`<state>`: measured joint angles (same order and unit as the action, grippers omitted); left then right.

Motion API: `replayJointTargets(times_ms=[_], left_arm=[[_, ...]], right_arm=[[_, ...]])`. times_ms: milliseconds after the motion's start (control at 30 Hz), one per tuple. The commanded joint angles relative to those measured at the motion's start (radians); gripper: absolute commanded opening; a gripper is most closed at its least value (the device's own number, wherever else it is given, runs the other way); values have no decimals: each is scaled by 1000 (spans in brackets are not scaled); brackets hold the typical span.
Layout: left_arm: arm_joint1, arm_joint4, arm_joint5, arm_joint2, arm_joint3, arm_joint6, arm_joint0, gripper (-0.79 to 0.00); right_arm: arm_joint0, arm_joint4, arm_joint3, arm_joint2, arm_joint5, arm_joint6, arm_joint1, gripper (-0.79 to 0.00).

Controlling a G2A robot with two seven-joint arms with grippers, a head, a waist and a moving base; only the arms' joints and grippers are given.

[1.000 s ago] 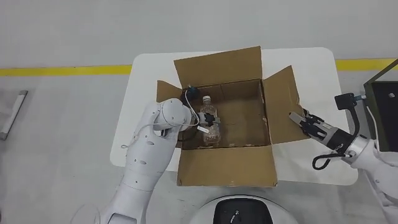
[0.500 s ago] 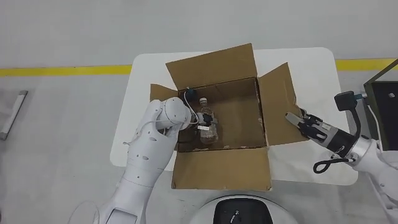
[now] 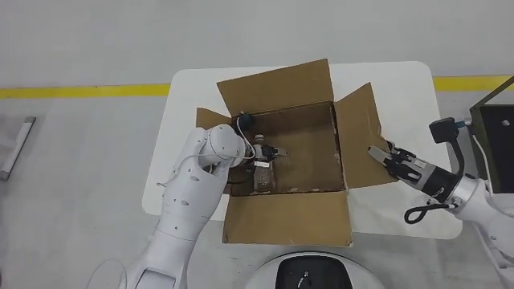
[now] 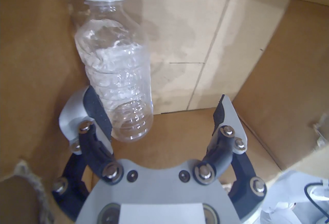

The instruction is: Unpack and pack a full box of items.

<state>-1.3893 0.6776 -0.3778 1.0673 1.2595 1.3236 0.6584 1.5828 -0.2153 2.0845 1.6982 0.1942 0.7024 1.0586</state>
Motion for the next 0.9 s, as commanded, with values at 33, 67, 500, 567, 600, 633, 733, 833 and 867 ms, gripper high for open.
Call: replayJointTargets(times_ms=[33, 67, 500, 567, 600, 633, 733, 833, 867], left_arm=[[4, 1, 26, -1, 49, 17, 2, 0], [6, 4, 34, -2, 67, 22, 4, 0], [19, 73, 99, -48, 258, 89, 8, 0], [20, 65, 102, -44, 274, 69, 13, 0], [20, 62, 106, -44, 281, 65, 14, 0], [20, 56, 109, -43, 288, 59, 16, 0], [22, 60, 123, -43, 310, 39, 18, 0], [24, 90, 138, -48, 349, 23, 12, 0], [25, 93, 139, -46, 363, 20, 12, 0]], right_arm=[[-2, -14, -27, -8, -8, -9, 0, -785], [-3, -20, -37, -11, -10, -10, -1, -757], [-33, -83, -109, -25, -29, -62, -3, 0], [-29, -87, -100, -2, -22, -80, -4, 0], [-26, -96, -94, 17, -17, -97, -5, 0], [-20, -100, -88, 34, -10, -112, -5, 0], [-4, -125, -71, 98, 38, -169, -8, 0], [14, -160, -58, 161, 127, -238, -10, -449], [22, -172, -56, 177, 152, -256, -10, -643]])
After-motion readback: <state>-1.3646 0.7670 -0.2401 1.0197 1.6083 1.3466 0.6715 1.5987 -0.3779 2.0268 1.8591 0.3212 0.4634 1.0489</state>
